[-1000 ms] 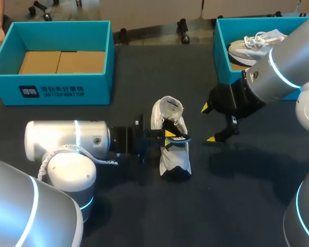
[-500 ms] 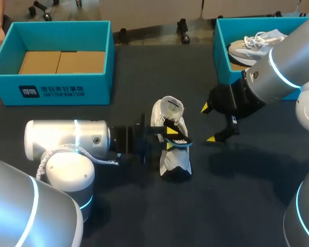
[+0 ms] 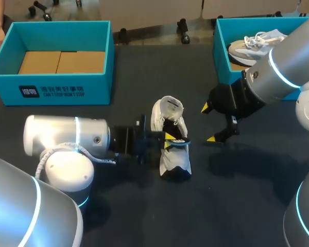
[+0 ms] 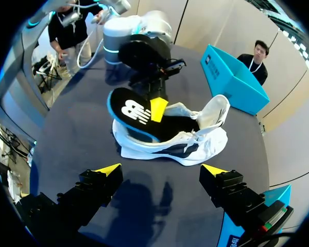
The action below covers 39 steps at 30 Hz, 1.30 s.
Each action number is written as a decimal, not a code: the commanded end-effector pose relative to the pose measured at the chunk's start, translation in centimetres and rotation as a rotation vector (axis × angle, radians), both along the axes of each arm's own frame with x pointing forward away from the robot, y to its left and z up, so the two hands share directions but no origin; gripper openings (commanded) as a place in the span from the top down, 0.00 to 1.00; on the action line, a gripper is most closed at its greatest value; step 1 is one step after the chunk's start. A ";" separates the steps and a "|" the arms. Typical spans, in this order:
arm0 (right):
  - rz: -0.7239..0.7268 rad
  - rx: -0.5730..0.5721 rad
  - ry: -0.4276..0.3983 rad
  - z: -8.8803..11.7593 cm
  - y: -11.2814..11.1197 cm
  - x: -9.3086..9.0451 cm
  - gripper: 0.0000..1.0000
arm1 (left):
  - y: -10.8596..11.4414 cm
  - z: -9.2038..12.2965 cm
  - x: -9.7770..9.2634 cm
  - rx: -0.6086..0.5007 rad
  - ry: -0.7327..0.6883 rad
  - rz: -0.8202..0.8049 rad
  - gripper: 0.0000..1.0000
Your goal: Take the shoe out of the shoebox, open the shoe tongue, remove and reinsert the insole, then place the shoe into the shoebox
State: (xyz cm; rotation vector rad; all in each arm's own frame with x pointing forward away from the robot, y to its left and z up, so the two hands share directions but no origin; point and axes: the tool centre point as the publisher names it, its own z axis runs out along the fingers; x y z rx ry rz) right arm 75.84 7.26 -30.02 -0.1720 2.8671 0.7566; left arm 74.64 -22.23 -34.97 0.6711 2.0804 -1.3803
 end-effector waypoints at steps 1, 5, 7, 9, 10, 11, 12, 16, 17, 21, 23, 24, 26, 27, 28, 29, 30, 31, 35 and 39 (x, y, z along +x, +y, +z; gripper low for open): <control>0.000 0.001 -0.001 0.0 0.0 -0.1 0.00 | -0.5 -0.4 0.9 0.019 0.002 0.012 1.00; 0.000 0.001 -0.001 0.0 0.0 -0.1 0.00 | -0.5 -0.6 1.0 0.023 0.002 0.023 1.00; 0.000 0.001 -0.001 0.0 0.0 -0.1 0.00 | -0.5 -0.2 0.9 0.012 0.005 0.026 1.00; 0.000 0.001 -0.001 0.0 0.0 -0.1 0.00 | -0.5 0.3 0.7 -0.003 0.014 0.026 0.60; 0.000 0.001 -0.001 0.0 0.0 -0.1 0.00 | -0.4 0.5 0.6 -0.008 0.015 0.022 0.56; 0.000 0.001 -0.001 0.0 0.0 -0.1 0.00 | -0.5 0.7 0.4 -0.017 0.015 0.018 0.56; 0.000 0.001 -0.001 0.0 0.0 -0.1 0.00 | -0.5 1.0 0.3 -0.026 0.022 0.013 0.56; 0.000 0.001 -0.001 0.0 0.0 -0.1 0.00 | -0.7 1.9 -0.5 -0.047 0.030 -0.009 0.65; 0.000 0.001 -0.001 0.0 0.0 -0.1 0.00 | -0.8 2.0 -0.7 -0.050 0.033 -0.013 0.68; 0.000 0.001 -0.001 0.0 0.0 -0.1 0.00 | -1.0 1.7 -1.4 -0.042 0.032 -0.039 1.00; 0.000 0.001 -0.001 0.0 0.0 -0.1 0.00 | -1.1 1.4 -1.4 -0.029 0.033 -0.045 1.00; 0.000 0.001 -0.001 0.0 0.0 -0.1 0.00 | -1.2 1.1 -1.4 -0.024 0.033 -0.046 1.00; 0.000 0.001 -0.001 0.0 0.0 -0.1 0.00 | -1.2 0.7 -1.2 -0.011 0.031 -0.046 1.00; 0.000 0.001 -0.001 0.0 0.0 -0.1 0.00 | -1.3 0.5 -1.1 -0.006 0.030 -0.044 1.00; 0.000 0.001 -0.001 0.0 0.0 -0.1 0.00 | -1.3 0.3 -0.9 -0.001 0.027 -0.040 1.00; 0.000 0.001 -0.001 0.0 0.0 -0.1 0.00 | -1.4 0.2 -0.7 0.004 0.027 -0.034 1.00; 0.000 0.001 -0.001 0.0 0.0 -0.1 0.00 | -1.5 -0.1 -0.5 0.011 0.023 -0.027 1.00; 0.000 0.001 -0.001 0.0 0.0 -0.1 0.00 | -1.5 -0.3 -0.2 0.016 0.020 -0.023 1.00; 0.000 0.001 -0.001 0.0 0.0 -0.1 0.00 | -1.7 -0.6 0.4 0.024 0.008 -0.007 1.00; 0.000 0.001 -0.001 0.0 0.0 -0.1 0.00 | -1.6 -0.5 0.4 0.027 0.008 0.002 1.00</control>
